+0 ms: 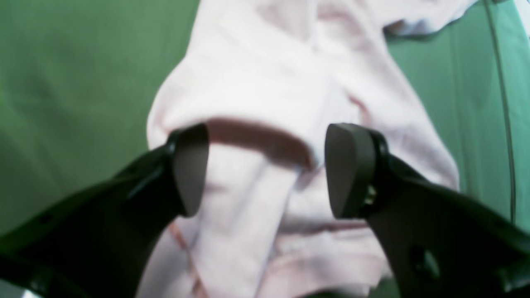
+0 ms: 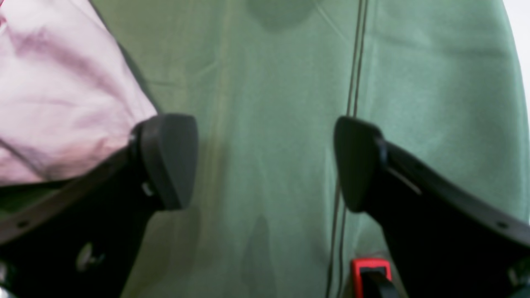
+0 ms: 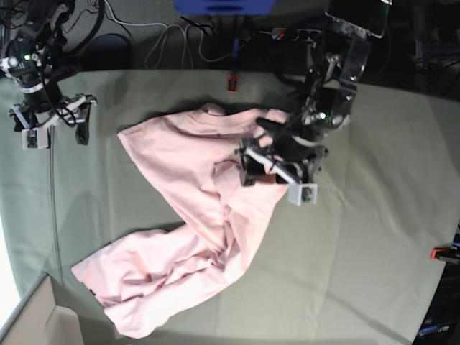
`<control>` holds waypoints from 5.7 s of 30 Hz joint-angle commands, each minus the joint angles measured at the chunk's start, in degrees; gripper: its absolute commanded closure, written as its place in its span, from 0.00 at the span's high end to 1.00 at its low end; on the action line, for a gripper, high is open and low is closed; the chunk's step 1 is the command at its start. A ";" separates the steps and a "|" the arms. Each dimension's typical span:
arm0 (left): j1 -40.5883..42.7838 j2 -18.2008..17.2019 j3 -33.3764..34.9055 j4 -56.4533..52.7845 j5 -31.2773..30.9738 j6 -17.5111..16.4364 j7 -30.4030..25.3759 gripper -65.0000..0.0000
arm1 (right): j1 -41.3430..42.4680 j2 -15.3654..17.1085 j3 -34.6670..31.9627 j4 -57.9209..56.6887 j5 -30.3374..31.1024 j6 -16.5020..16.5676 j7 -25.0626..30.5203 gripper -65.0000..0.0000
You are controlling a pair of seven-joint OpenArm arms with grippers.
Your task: Layout the t-shirt on the table in an organized manner, then fold the t-shirt properly
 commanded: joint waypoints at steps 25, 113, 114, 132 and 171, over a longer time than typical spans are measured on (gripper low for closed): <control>-4.14 2.02 -8.56 -4.98 -0.43 -0.51 -1.44 0.00 | 0.14 0.56 0.11 -0.07 1.11 -0.03 1.39 0.81; -9.68 4.13 -31.50 -7.97 -0.43 -0.60 -1.35 0.60 | 20.18 16.73 7.58 -22.84 0.75 -0.03 1.21 0.00; -9.68 4.13 -30.53 -7.97 -0.43 -0.60 -1.35 0.60 | 21.68 17.70 8.11 -24.86 0.75 -0.03 1.21 0.00; -27.08 13.98 -4.16 -35.13 0.10 0.02 -6.28 0.60 | 28.88 25.26 2.75 -37.70 0.75 -0.03 -2.57 0.55; -3.00 -6.51 -13.83 -14.74 -16.51 0.02 -23.86 0.00 | 21.06 13.57 2.40 -23.19 0.84 -0.03 -2.57 0.62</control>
